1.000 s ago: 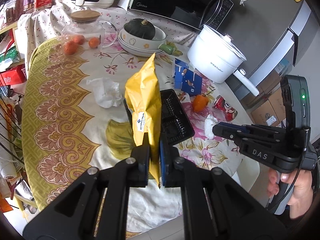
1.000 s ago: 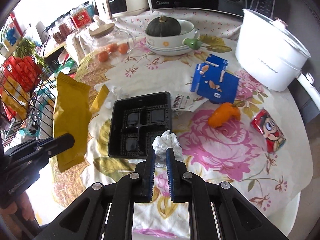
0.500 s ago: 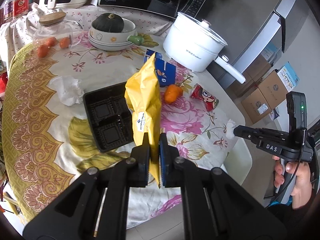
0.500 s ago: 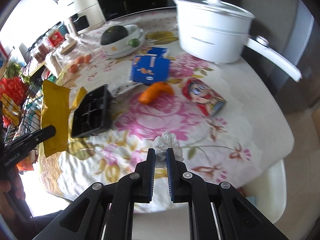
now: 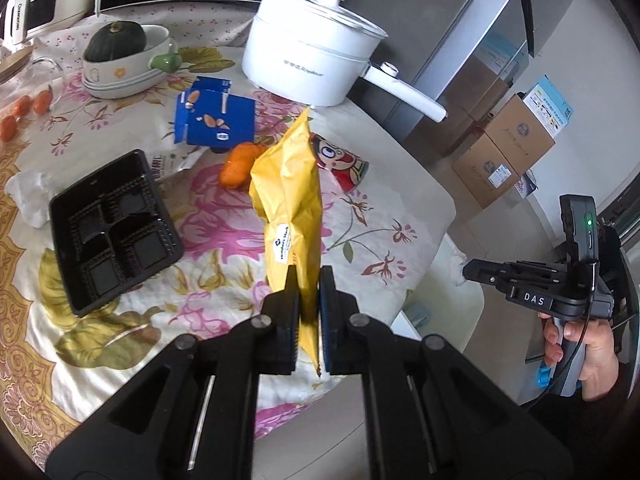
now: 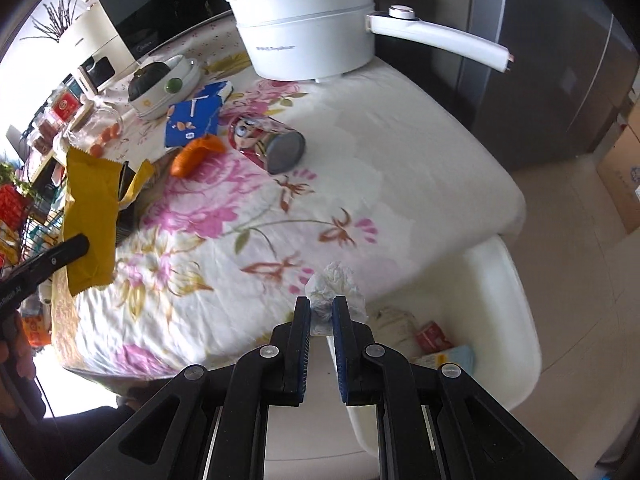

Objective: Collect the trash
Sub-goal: 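Carry the yellow bag and foil ball over the white bin with both grippers, then open the left gripper over the bin while the right gripper releases the foil ball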

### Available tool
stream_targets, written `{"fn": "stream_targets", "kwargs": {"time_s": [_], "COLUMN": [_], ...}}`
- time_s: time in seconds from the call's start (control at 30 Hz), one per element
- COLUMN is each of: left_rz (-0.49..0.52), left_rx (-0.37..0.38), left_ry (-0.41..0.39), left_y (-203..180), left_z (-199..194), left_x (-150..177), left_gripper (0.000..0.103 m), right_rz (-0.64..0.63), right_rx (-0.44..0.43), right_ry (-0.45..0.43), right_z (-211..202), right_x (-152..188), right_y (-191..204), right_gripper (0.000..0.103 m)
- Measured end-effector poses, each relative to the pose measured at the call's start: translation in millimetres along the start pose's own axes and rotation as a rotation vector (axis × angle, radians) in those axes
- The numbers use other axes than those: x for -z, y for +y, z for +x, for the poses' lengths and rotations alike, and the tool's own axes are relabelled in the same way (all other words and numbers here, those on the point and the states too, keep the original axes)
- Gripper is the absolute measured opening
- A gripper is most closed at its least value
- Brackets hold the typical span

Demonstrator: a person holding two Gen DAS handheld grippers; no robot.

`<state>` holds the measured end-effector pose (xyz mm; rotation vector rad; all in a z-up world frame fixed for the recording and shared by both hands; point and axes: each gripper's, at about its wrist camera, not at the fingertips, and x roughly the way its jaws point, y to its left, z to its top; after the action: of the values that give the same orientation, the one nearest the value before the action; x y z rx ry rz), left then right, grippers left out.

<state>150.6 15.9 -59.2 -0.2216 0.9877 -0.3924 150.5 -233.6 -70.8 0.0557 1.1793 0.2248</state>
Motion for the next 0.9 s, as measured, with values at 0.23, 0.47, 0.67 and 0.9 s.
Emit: {"fn": "stream_targets", "kwargs": {"time_s": [0.23, 0.47, 0.67, 0.9], "left_rz": [0.060, 0.155, 0.216, 0.260], "left_rx": [0.063, 0.133, 0.194, 0.251], "left_ry": [0.040, 0.091, 0.140, 0.176], "left_y": [-43.0, -100.4, -139.3, -169.5], "left_z": [26.5, 61.7, 88.9, 117.7], "left_x": [4.1, 12.9, 22.4, 31.3], "left_gripper": [0.010, 0.010, 0.010, 0.010], "right_rz": [0.054, 0.104, 0.135, 0.174], "right_rx": [0.005, 0.032, 0.064, 0.090], "right_ry": [-0.012, 0.004, 0.004, 0.021], "right_z": [-15.5, -19.3, -27.6, -27.2], "right_x": [19.7, 42.1, 61.9, 73.2], "right_y": [-40.2, -76.1, -103.7, -127.3], "right_gripper": [0.012, 0.012, 0.012, 0.012]}}
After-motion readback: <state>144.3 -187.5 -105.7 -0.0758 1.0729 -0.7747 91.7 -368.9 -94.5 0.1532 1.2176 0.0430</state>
